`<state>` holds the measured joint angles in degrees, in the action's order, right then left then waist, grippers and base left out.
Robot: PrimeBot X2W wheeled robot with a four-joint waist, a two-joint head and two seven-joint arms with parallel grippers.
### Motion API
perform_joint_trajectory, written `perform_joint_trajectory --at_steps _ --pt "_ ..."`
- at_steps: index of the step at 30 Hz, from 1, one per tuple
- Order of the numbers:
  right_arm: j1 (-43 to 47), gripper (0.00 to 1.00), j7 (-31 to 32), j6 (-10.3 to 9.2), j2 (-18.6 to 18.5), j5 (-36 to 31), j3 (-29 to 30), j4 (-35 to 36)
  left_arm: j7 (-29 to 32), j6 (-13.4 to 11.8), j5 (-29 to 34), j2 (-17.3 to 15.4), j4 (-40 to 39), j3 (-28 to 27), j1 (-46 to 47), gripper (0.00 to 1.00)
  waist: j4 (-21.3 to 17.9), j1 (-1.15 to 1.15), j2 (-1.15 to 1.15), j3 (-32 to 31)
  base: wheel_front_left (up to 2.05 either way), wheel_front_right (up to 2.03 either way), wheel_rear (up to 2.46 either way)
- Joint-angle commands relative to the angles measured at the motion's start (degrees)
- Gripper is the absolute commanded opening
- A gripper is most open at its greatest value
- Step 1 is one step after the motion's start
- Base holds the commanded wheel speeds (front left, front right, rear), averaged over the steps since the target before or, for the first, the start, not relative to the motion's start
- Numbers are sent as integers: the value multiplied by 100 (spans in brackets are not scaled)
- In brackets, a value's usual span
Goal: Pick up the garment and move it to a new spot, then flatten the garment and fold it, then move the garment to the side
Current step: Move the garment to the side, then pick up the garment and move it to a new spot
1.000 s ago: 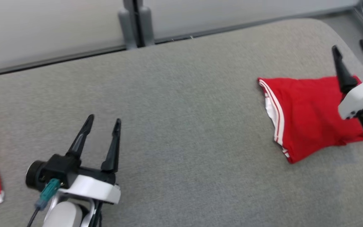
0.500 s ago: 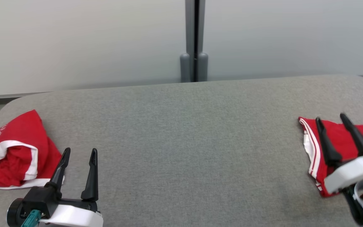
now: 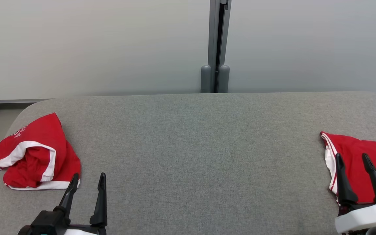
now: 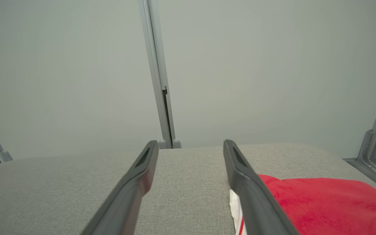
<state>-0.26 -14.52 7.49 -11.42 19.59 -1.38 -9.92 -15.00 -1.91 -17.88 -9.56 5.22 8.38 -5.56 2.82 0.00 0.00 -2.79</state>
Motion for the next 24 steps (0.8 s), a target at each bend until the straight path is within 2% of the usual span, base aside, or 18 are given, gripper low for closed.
perform_joint_trajectory --at_steps 1,16,20,24 --pt "77 100 -42 3 -21 24 12 30 -21 29 33 13 -1 -33 -53 100 -4 0 0 0 0 0 0" --pt "35 100 -74 3 -169 78 -400 -108 -22 15 258 121 11 -40 57 100 -16 0 0 -38 0 0 0" --pt "42 100 -75 3 -122 110 -525 -74 -16 -7 293 124 37 -59 136 100 212 0 0 -49 0 0 0" --pt "33 100 -76 3 -66 142 -631 -88 30 -40 302 66 69 -70 160 100 610 0 0 -44 0 0 0"
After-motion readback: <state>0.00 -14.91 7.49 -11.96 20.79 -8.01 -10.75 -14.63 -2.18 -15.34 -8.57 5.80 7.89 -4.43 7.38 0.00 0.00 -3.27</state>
